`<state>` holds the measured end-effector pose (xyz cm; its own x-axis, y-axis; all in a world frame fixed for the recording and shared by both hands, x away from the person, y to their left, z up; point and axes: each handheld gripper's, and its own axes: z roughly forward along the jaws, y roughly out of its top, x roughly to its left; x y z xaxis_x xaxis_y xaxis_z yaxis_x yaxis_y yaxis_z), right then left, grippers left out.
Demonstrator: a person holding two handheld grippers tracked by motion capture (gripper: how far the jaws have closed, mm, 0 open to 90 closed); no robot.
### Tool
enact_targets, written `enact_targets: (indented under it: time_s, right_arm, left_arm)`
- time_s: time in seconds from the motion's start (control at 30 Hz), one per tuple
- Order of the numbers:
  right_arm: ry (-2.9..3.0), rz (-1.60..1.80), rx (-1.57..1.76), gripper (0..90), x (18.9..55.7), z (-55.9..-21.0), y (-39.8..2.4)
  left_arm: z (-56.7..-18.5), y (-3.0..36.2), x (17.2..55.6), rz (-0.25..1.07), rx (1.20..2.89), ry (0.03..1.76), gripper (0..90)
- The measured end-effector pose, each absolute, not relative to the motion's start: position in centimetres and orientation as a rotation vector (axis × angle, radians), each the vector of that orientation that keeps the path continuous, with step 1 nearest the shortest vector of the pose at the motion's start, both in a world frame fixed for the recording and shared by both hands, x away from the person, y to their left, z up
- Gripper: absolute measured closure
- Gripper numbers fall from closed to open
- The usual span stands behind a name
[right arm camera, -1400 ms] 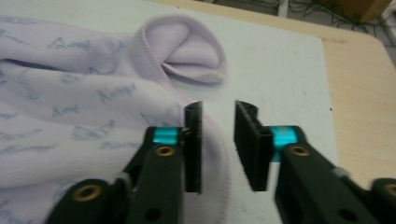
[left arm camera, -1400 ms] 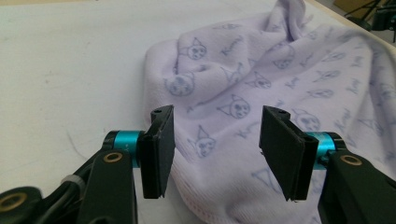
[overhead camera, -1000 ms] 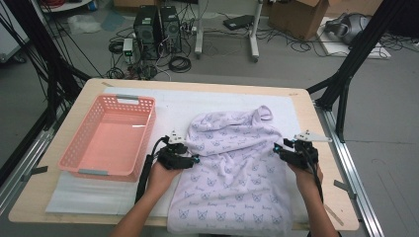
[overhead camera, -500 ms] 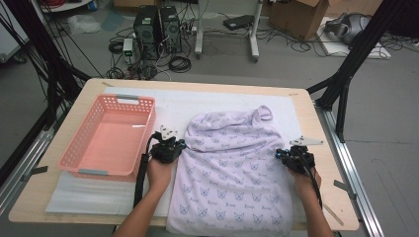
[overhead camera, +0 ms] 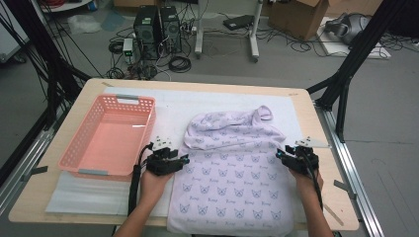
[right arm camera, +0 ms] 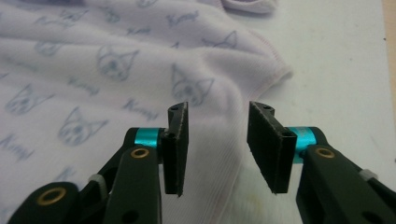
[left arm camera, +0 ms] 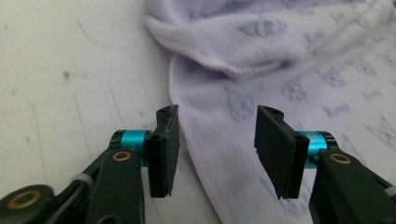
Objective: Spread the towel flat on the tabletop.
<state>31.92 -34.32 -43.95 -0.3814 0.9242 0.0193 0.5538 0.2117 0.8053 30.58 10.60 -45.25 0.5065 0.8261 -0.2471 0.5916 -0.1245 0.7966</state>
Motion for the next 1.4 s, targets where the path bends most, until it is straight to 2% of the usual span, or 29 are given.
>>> enact_targets:
  time_s: [0.17, 0.37, 0.5, 0.57, 0.63, 0.67, 0.7, 0.8, 0.83, 1.4]
  right_arm:
    - [2.069, 1.011, 1.327, 50.2, 28.6, -44.3, -34.4]
    - [2.126, 1.023, 1.296, 49.2, 24.5, -44.5, -35.1]
    - [2.16, 1.029, 1.274, 49.3, 22.5, -44.6, -35.4]
    - [2.185, 1.03, 1.268, 49.1, 21.9, -44.9, -35.4]
    - [2.191, 1.043, 1.269, 51.7, 21.3, -45.1, -35.3]
    - [2.194, 1.047, 1.265, 54.0, 21.1, -45.1, -35.3]
    - [2.197, 1.043, 1.261, 58.4, 21.0, -45.1, -35.3]
    - [2.225, 1.059, 1.238, 80.8, 20.4, -45.0, -35.2]
    - [2.237, 1.069, 1.236, 83.8, 20.3, -45.0, -35.2]
    - [2.317, 1.091, 1.242, 85.7, 17.1, -44.4, -36.7]
  left_arm:
    - [-45.3, 10.9, 27.7, 0.272, 1.85, 1.158, 46.2]
    - [-45.4, 10.8, 24.9, 0.263, 1.85, 1.146, 47.8]
    - [-45.7, 10.5, 23.1, 0.303, 1.853, 1.117, 59.2]
    - [-45.8, 10.3, 22.2, 0.376, 1.87, 1.115, 72.9]
    - [-45.8, 10.4, 21.6, 0.366, 1.868, 1.133, 85.0]
    - [-45.7, 10.4, 21.4, 0.366, 1.87, 1.133, 86.0]
    - [-45.7, 10.4, 21.0, 0.374, 1.872, 1.131, 86.3]
    - [-45.7, 10.8, 20.2, 0.357, 1.864, 1.135, 86.5]
    - [-45.8, 11.0, 19.9, 0.348, 1.853, 1.14, 86.6]
    - [-45.6, 12.8, 16.2, 0.269, 1.855, 1.102, 85.9]
